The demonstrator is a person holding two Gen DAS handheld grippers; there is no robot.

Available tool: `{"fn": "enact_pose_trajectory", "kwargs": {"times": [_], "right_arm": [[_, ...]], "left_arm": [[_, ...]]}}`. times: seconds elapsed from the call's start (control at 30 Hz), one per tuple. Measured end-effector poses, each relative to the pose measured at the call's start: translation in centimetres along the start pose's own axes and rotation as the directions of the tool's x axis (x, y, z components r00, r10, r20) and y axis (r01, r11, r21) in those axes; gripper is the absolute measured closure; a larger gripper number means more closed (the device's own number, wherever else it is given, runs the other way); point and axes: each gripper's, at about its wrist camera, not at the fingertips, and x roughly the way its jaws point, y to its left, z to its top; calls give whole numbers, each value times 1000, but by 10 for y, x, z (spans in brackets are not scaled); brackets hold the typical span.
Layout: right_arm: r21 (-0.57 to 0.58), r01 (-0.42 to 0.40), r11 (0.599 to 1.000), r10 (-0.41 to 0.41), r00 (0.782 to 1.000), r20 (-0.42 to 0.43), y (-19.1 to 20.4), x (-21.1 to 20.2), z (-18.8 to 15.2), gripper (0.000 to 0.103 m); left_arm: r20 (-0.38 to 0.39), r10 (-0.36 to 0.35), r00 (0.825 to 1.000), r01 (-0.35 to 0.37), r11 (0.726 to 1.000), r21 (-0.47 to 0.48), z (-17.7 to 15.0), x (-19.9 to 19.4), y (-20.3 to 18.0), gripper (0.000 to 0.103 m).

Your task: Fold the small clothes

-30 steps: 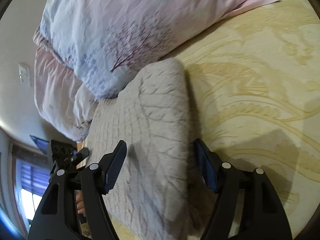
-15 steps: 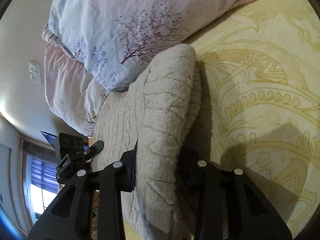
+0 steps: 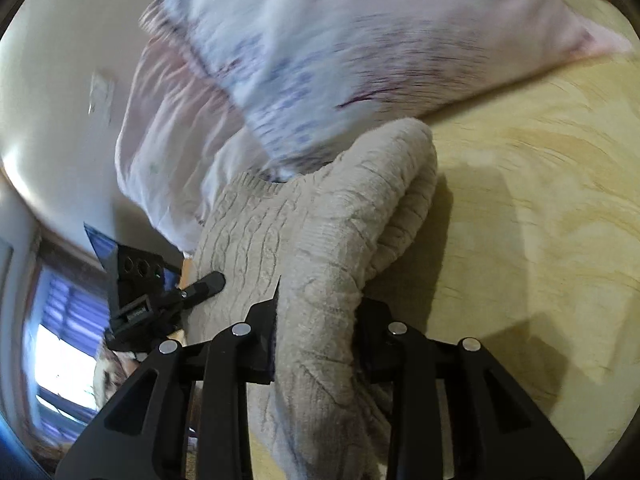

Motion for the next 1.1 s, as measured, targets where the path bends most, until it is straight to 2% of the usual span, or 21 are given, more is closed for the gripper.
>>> {"fn": "enact_pose_trajectory", "kwargs": {"times": [0.13,0.23,0.33,0.37,0.4,0.47,0.53,0.63,0.73,0.8,0.87,0.9,0.93,1.0,1.1], "right_arm": [[-129,19,991,-16,1000,25,41,28,0,73],[-179,15,984,-8,999,40,60,54,-5,73],[-133,8,991,-13,999,-33,55,87,-11,73],[-112,39,993,-46,997,-67,48,102,-15,72],[-104,57,993,-64,996,-66,45,107,-17,67],[-56,26,998,-29,998,-63,35,109,-17,65],[-23,15,1000,-17,997,-76,30,104,-14,63],[-39,32,999,-34,998,-44,33,85,-12,60],[-29,18,999,-18,1000,0,32,71,-10,60],[-21,6,1000,-6,1000,12,32,67,-9,60],[-29,9,1000,-9,1000,7,34,71,-8,62],[-49,12,999,-12,1000,8,37,73,-9,79],[-72,26,997,-25,1000,19,41,74,-10,85],[-114,75,991,-68,995,67,49,73,-10,92],[-110,133,985,-123,988,89,47,75,-8,92]], "left_arm": [[49,45,998,-45,999,11,10,-40,19,64],[79,67,995,-65,997,-34,16,-67,44,64],[71,111,991,-104,990,-92,15,-74,77,63],[55,134,989,-127,985,-113,13,-73,87,61],[42,135,990,-127,980,-150,11,-69,101,58],[53,77,996,-65,976,-207,7,-69,117,55],[62,74,995,-59,973,-223,6,-72,118,53],[90,139,986,-121,977,-177,4,-84,104,52],[175,223,959,-210,973,-91,-4,-106,83,47],[246,238,940,-247,969,8,-13,-118,59,43],[278,230,933,-266,959,97,-19,-120,37,38],[282,224,933,-268,955,127,-22,-119,28,37],[278,215,936,-267,949,167,-26,-117,19,36],[252,206,946,-262,941,216,-32,-110,7,36],[202,233,951,-280,925,256,-35,-90,-1,36]]}}
